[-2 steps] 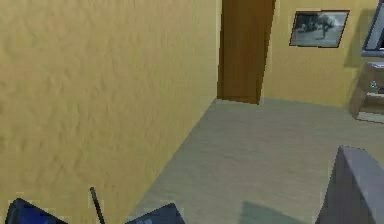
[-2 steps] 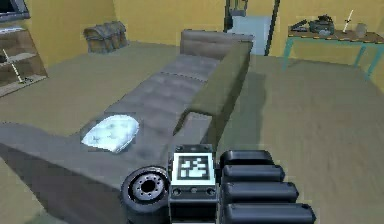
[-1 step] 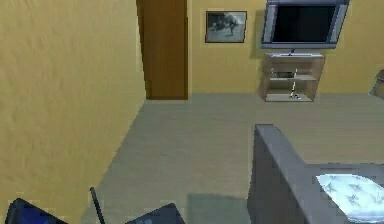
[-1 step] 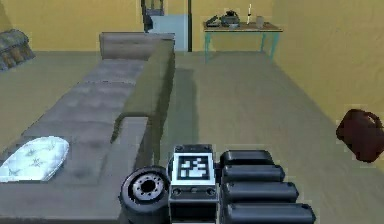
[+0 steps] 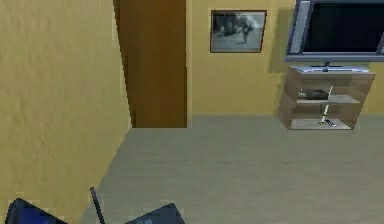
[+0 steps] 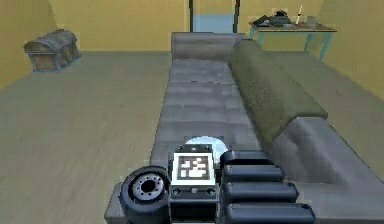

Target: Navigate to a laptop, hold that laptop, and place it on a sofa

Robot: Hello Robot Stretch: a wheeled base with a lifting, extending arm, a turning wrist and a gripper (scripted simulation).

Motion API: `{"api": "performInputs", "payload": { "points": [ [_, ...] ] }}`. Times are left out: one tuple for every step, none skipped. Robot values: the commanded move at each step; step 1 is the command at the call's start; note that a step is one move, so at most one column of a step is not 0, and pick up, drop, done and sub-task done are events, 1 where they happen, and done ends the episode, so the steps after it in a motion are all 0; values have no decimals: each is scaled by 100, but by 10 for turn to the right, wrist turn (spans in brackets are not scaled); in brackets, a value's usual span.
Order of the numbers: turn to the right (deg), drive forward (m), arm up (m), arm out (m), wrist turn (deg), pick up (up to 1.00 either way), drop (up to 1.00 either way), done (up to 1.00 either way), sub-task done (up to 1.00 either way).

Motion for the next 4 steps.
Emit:
{"api": "performInputs", "payload": {
  "points": [
    [0,35,0,0,0,0,0,0,0],
    [420,0,0,0,0,0,0,0,0],
    [0,40,0,0,0,0,0,0,0],
    [450,0,0,0,0,0,0,0,0]
  ]
}}
